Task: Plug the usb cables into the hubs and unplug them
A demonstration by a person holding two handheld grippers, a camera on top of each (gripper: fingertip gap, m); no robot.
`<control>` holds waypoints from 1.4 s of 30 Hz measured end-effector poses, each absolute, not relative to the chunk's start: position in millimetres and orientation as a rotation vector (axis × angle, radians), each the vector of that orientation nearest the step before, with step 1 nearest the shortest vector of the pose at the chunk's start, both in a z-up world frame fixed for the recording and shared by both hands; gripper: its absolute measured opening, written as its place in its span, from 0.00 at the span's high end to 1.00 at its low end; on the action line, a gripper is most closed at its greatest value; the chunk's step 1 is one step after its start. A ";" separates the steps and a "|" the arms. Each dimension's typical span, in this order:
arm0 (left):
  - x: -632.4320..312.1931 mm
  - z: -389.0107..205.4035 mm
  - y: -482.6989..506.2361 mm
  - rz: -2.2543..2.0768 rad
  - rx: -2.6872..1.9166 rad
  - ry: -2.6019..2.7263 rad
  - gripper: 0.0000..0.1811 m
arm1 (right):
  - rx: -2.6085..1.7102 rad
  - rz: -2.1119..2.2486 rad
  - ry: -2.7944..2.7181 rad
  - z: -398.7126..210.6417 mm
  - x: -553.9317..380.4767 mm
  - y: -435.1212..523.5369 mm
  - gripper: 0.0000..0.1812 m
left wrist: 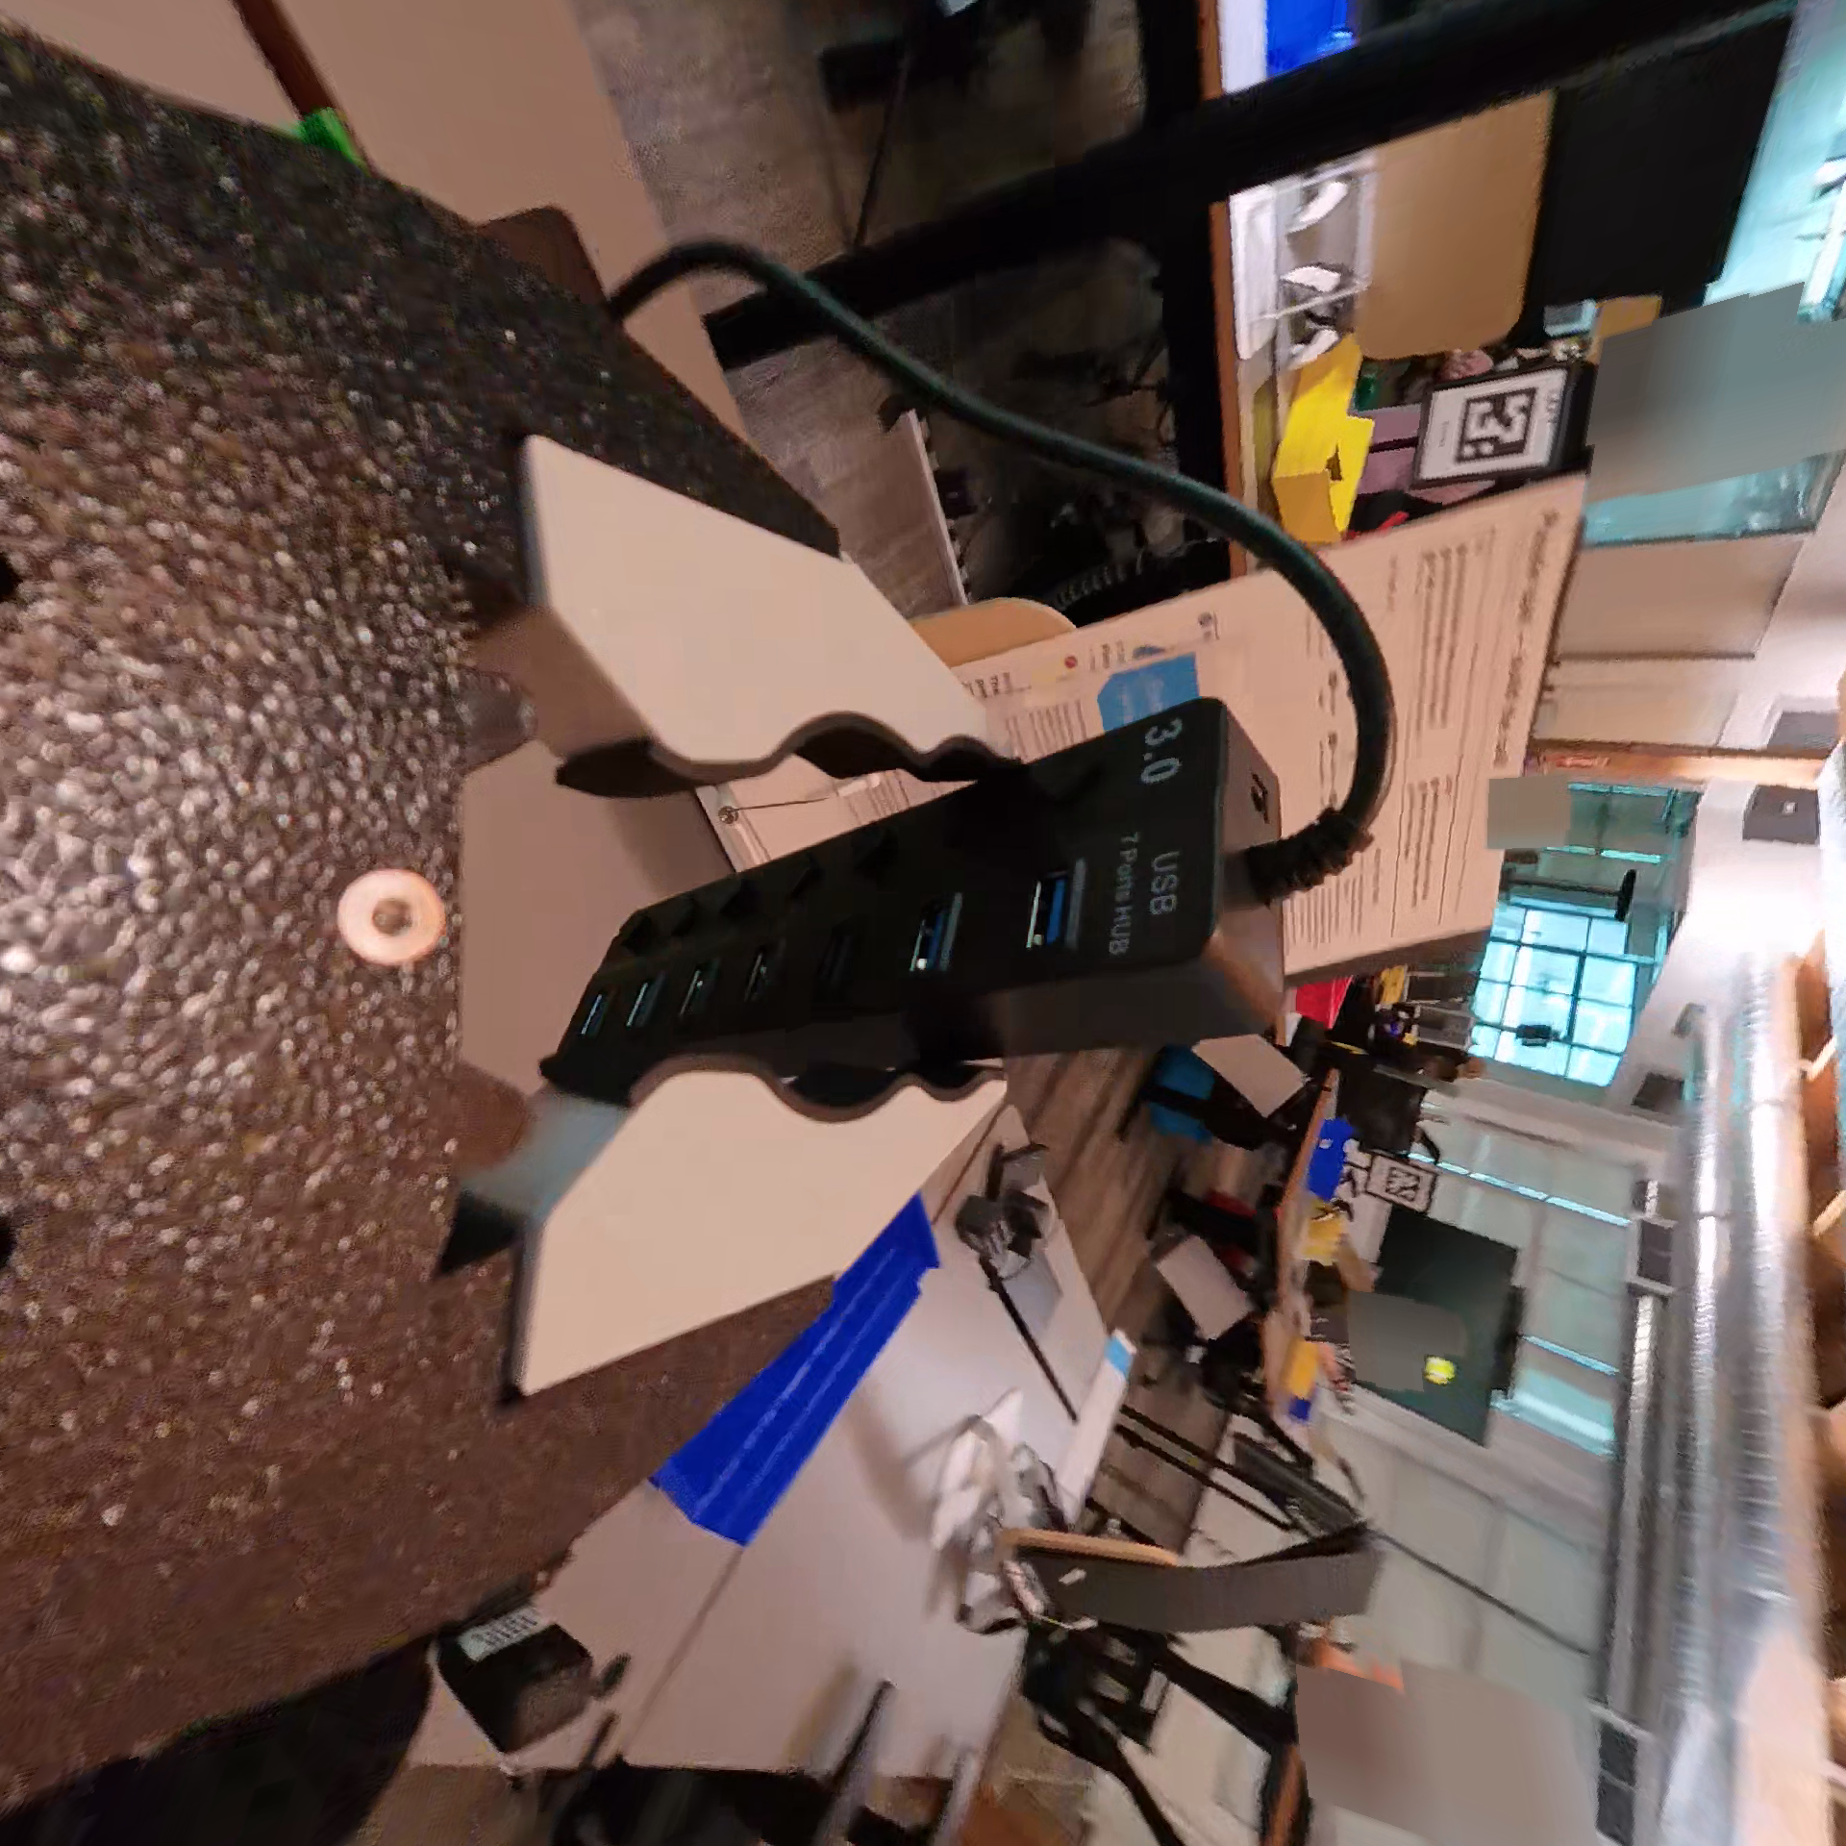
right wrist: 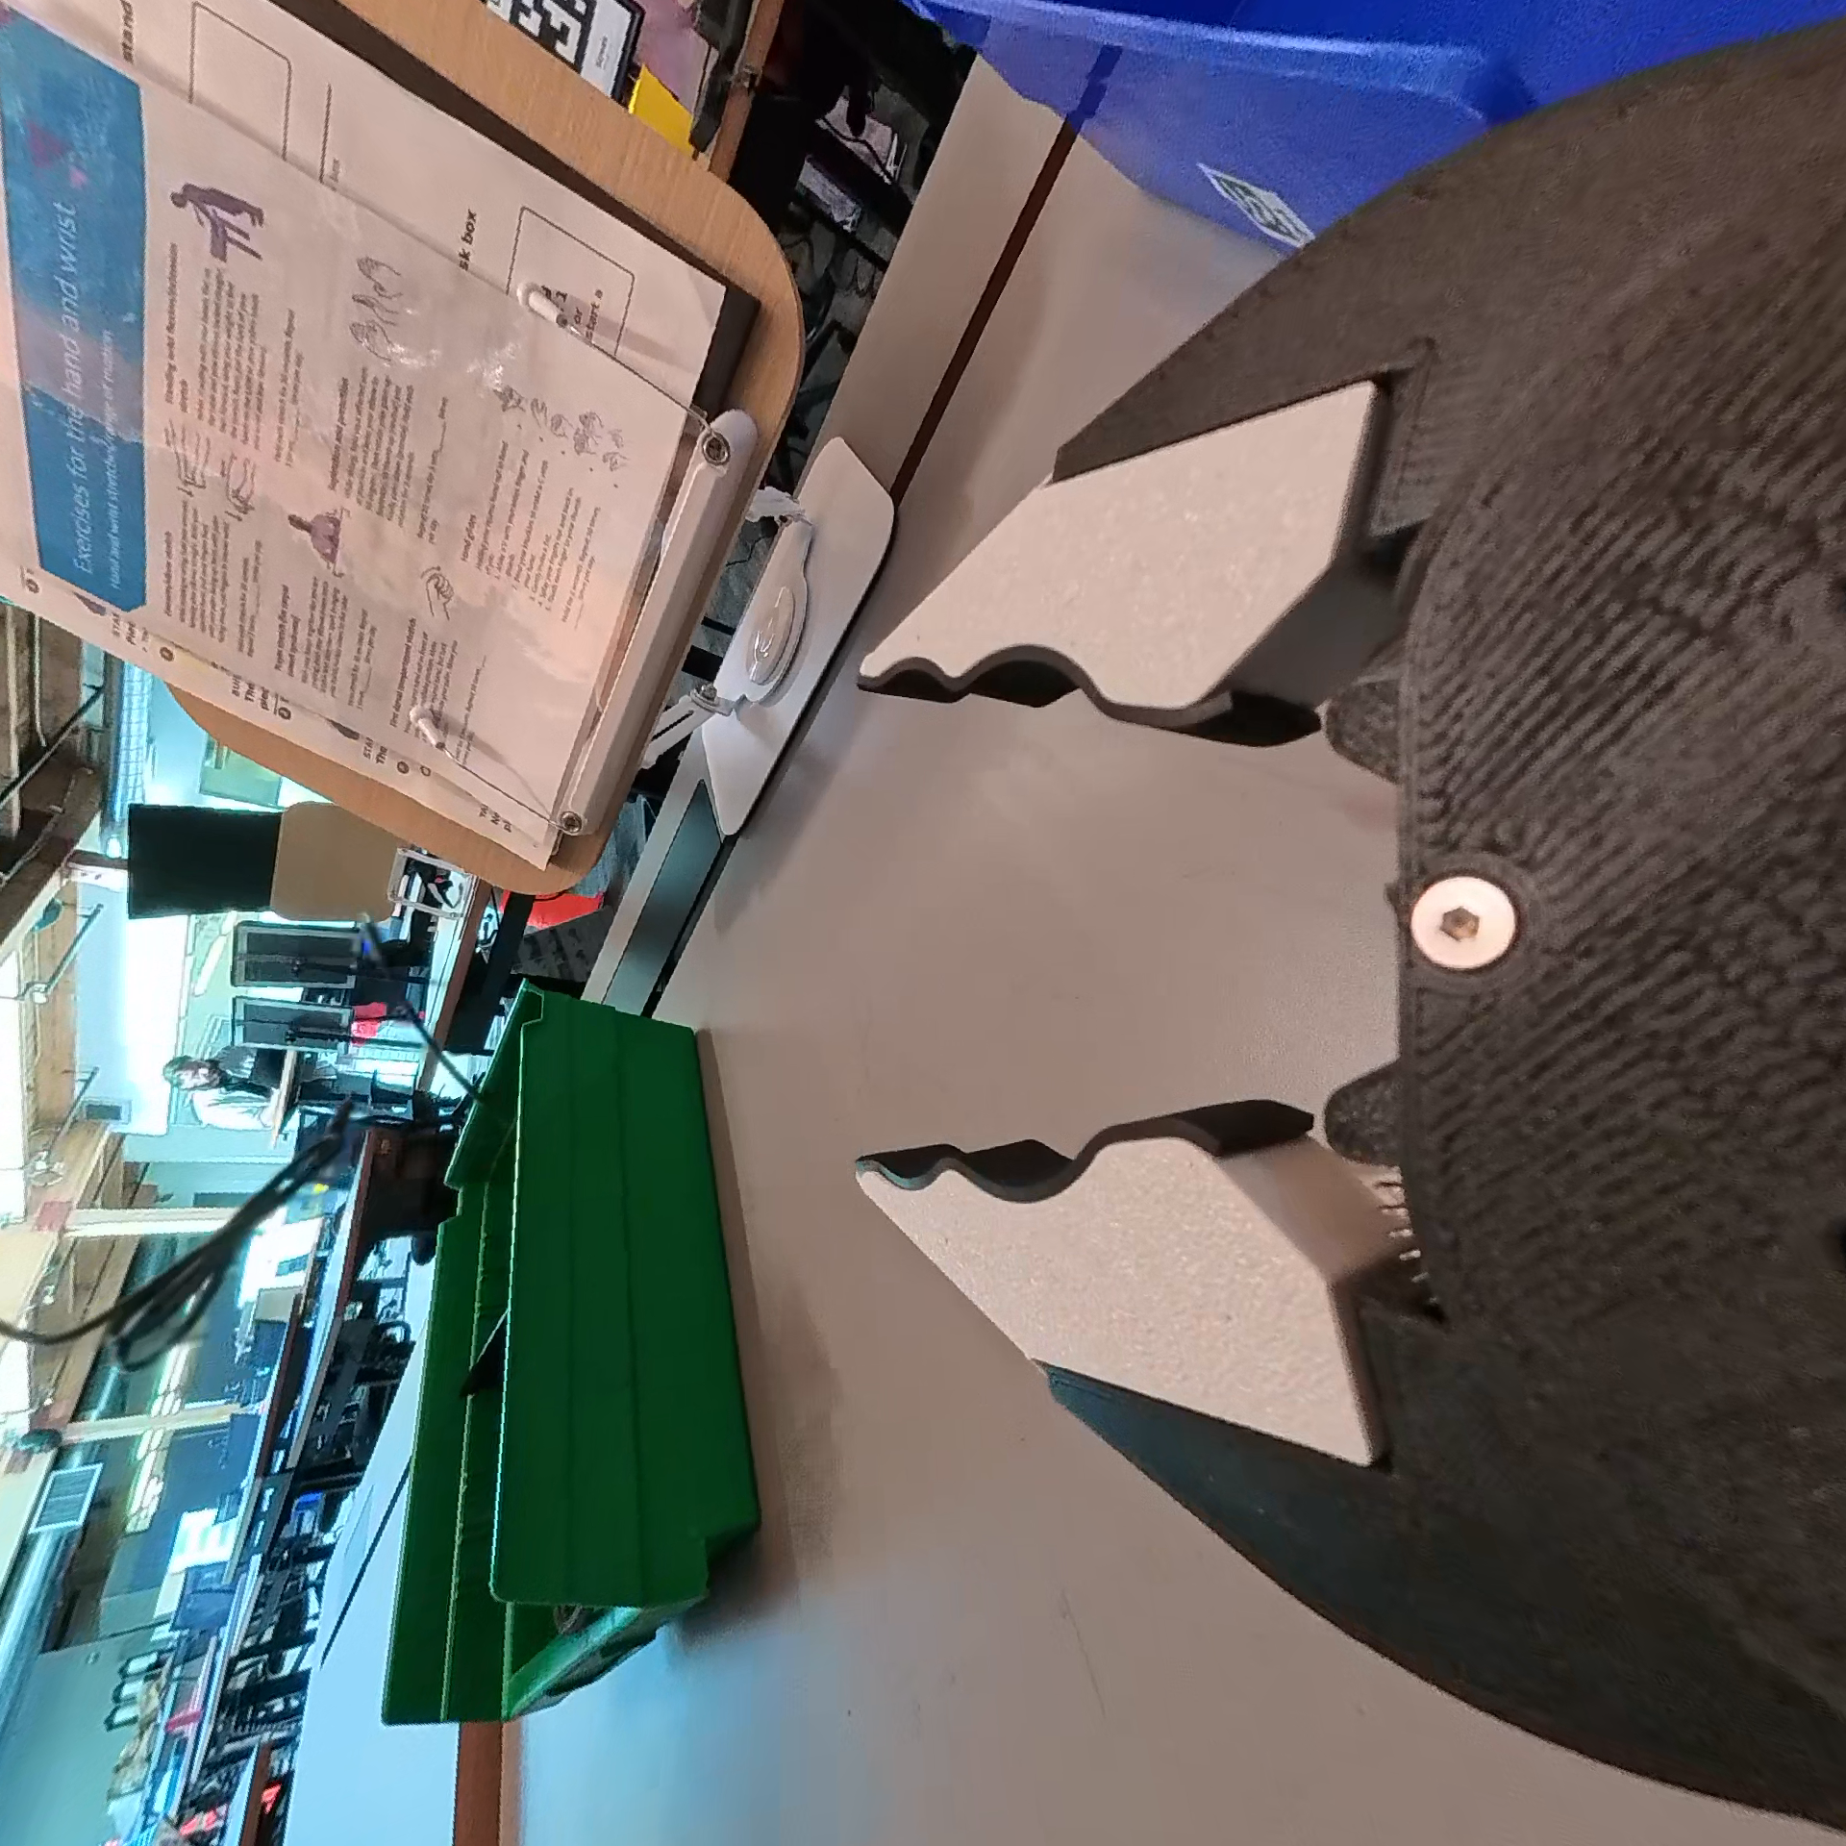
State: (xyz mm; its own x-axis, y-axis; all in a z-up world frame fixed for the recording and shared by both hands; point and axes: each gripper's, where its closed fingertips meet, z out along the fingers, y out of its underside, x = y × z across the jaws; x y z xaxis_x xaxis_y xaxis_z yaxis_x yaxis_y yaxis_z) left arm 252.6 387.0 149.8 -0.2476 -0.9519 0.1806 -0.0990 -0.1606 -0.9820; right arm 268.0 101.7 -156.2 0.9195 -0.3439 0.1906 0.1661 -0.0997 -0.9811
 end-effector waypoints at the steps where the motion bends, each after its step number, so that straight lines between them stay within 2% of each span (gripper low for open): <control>1: 250.2 152.8 374.0 -1.466 -1.211 1.418 0.70 | -1.613 -0.425 0.140 -155.8 267.7 101.7 0.51; 7: 227.0 144.7 257.7 -1.412 -0.860 1.676 0.70 | -1.494 -0.243 0.105 -119.3 244.3 100.7 0.42; 10: 214.4 117.7 189.8 -1.426 -0.672 1.821 0.70 | -1.373 -0.033 0.052 -72.5 212.3 92.0 0.38; 12: 208.9 90.6 150.8 -1.452 -0.587 1.896 0.70 | -1.295 0.073 0.038 -43.7 195.7 82.6 0.38; 15: 205.6 46.8 105.2 -1.534 -0.558 1.966 0.70 | -1.259 0.088 -0.005 -26.7 181.1 75.4 0.42; 19: 204.2 0.7 63.9 -1.618 -0.579 2.020 0.70 | -1.372 0.030 -0.036 -51.6 182.6 85.4 0.46; 22: 204.0 -22.3 48.5 -1.609 -0.581 2.048 0.70 | -1.359 -0.042 -0.031 -57.8 189.9 88.1 0.57; 23: 204.2 -27.4 46.3 -1.596 -0.583 2.052 0.70 | -1.359 -0.047 -0.054 -59.7 188.3 88.1 0.66; 24: 204.6 -31.0 46.0 -1.569 -0.572 2.047 0.70 | -1.381 -0.035 -0.080 -64.2 184.9 89.5 0.69; 28: 203.0 -39.4 48.1 -1.459 -0.556 2.061 0.70 | -1.399 -0.008 -0.109 -74.8 187.1 91.1 0.71; 31: 194.9 -33.0 46.1 -1.458 -0.591 2.093 0.60 | -1.374 0.006 -0.105 -76.4 189.6 90.8 0.71; 35: 200.8 -28.1 68.8 -1.243 -0.813 2.079 0.59 | -1.382 -0.180 -0.086 -79.6 207.0 89.3 0.70; 37: 201.6 -27.4 72.8 -1.196 -0.938 2.052 0.65 | -1.386 -0.319 -0.079 -79.1 216.0 88.3 0.70; 39: 202.7 -30.5 70.2 -1.182 -1.017 2.060 0.67 | -1.373 -0.424 -0.119 -78.1 214.8 89.1 0.71; 41: 204.3 -37.5 71.9 -1.131 -1.065 2.094 0.82 | -1.414 -0.516 -0.155 -84.3 213.8 94.6 0.70; 42: 206.6 -40.7 77.5 -1.082 -1.102 2.090 0.84 | -1.443 -0.556 -0.138 -87.8 217.5 96.6 0.70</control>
